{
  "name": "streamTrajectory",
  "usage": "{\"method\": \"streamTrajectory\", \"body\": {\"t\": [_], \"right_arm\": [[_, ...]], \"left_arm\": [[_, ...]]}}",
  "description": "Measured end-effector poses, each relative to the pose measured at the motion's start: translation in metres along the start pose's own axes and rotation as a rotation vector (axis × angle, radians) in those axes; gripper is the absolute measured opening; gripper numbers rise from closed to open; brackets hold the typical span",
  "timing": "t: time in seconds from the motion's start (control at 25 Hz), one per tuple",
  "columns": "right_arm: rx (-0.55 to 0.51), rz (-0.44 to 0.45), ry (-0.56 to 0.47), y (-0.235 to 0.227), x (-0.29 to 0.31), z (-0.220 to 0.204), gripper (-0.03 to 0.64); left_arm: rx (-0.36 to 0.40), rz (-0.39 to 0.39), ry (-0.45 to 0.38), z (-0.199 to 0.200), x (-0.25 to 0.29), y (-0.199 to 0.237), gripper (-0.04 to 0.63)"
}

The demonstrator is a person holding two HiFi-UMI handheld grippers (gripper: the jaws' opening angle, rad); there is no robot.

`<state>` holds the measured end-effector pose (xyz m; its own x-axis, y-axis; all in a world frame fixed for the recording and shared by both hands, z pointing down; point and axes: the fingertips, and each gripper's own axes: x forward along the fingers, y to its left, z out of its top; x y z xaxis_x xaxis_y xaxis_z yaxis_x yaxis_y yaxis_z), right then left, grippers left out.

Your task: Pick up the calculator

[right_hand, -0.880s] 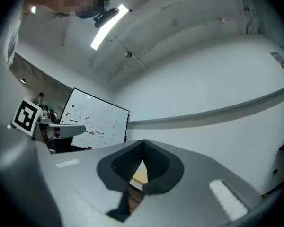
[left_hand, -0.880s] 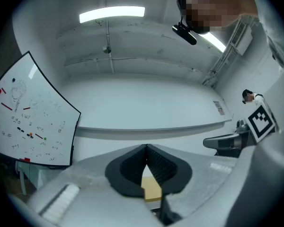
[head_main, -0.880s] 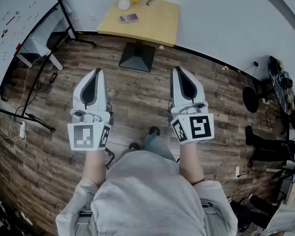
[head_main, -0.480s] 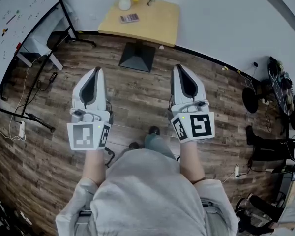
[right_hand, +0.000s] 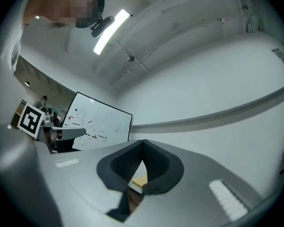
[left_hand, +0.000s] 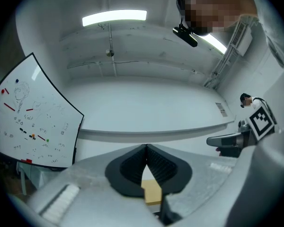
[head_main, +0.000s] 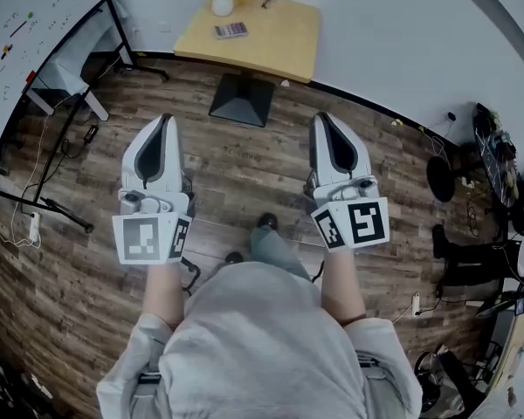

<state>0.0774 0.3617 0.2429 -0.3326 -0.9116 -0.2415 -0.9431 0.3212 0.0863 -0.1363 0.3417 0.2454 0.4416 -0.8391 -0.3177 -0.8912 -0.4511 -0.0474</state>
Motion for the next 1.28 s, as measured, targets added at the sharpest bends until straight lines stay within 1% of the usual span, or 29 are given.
{"method": "streamTrajectory", "body": {"t": [0.12, 0.2, 0.32, 0.44, 0.52, 0.64, 0.76, 0.96, 1.12, 1.28], "right_arm": [[-0.01, -0.012, 0.01, -0.005, 0.009, -0.008, 0.0], [0.01, 0.005, 0.006, -0.008, 0.018, -0.013, 0.0], [0.046, 0.061, 0.005, -0.012, 0.038, -0.021, 0.0], [0.058, 0.058, -0.004, -0.025, 0.064, -0.027, 0.0], [0.062, 0.055, 0.006, -0.034, 0.083, -0.033, 0.0], [0.055, 0.091, 0.032, -0.041, 0.114, -0.041, 0.0], [0.037, 0.122, 0.044, -0.051, 0.142, -0.048, 0.0], [0.041, 0.11, 0.052, -0.08, 0.176, -0.056, 0.0], [0.049, 0.126, 0.055, -0.099, 0.199, -0.063, 0.0], [0.046, 0.141, 0.051, -0.115, 0.217, -0.068, 0.0]], "left_arm": [[-0.008, 0.006, 0.006, -0.012, 0.007, 0.004, 0.005], [0.006, 0.006, 0.002, -0.015, 0.016, 0.005, 0.005], [0.009, 0.016, -0.018, -0.018, 0.032, 0.009, 0.005], [-0.004, 0.034, -0.039, -0.02, 0.052, 0.02, 0.005], [-0.001, 0.044, -0.035, -0.023, 0.068, 0.027, 0.005], [0.018, 0.059, -0.023, -0.027, 0.094, 0.037, 0.005], [0.014, 0.072, -0.018, -0.034, 0.12, 0.042, 0.005], [0.034, 0.089, 0.0, -0.045, 0.157, 0.047, 0.005], [0.053, 0.108, 0.009, -0.052, 0.184, 0.049, 0.005], [0.048, 0.122, 0.002, -0.061, 0.207, 0.05, 0.005]]}}
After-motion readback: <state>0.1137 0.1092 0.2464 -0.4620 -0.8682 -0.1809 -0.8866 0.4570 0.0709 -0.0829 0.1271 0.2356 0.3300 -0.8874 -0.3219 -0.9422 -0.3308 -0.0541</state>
